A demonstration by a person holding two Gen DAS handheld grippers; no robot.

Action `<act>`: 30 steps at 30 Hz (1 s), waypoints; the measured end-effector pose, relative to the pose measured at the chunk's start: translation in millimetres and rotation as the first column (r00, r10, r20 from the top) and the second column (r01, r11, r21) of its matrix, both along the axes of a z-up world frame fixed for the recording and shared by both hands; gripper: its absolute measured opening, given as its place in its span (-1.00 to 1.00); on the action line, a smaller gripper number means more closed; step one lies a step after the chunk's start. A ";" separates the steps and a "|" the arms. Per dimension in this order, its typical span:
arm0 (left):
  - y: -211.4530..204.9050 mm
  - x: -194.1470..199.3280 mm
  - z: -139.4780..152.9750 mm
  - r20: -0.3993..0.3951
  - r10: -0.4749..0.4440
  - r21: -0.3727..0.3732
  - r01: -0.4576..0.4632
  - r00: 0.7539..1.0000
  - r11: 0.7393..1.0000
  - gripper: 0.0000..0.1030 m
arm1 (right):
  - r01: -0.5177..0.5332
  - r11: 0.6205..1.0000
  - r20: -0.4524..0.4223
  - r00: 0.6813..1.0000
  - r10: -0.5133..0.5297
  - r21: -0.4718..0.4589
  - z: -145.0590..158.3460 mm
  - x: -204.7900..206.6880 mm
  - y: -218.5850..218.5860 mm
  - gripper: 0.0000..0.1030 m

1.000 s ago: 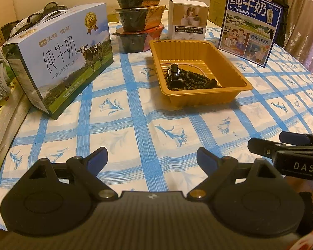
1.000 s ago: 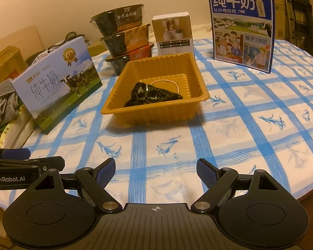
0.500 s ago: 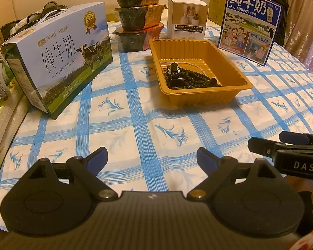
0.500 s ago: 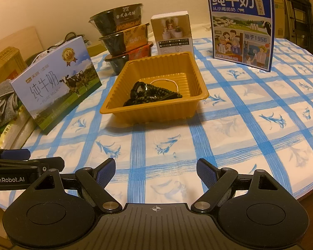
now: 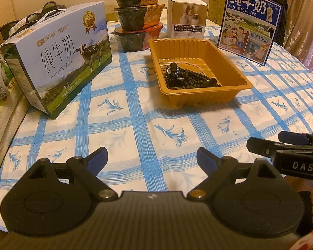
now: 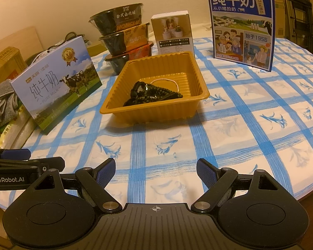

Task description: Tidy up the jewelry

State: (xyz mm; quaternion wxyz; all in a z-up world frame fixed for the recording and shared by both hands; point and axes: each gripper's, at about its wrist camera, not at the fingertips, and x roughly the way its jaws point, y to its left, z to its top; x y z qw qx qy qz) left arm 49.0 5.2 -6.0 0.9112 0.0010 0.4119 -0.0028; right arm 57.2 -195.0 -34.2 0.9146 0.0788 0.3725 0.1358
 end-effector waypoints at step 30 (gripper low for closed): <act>-1.2 2.3 -0.5 -0.003 -0.004 0.001 0.004 1.000 1.000 0.77 | -0.001 1.000 -0.002 1.000 0.001 0.001 -0.6 1.5 0.2 0.64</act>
